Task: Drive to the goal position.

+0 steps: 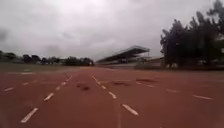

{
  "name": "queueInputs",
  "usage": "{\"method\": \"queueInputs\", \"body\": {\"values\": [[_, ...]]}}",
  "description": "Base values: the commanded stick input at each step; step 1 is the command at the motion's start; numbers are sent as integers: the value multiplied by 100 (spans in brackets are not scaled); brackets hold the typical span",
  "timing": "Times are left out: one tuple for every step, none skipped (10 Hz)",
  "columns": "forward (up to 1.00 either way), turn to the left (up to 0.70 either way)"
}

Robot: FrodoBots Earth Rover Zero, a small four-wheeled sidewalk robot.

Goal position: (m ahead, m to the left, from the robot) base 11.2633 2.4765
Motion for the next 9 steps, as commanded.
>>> {"method": "queueInputs", "body": {"values": [[70, 0], [70, 0], [70, 0], [70, 0], [70, 0], [70, 0], [70, 0], [70, 0], [70, 0]]}}
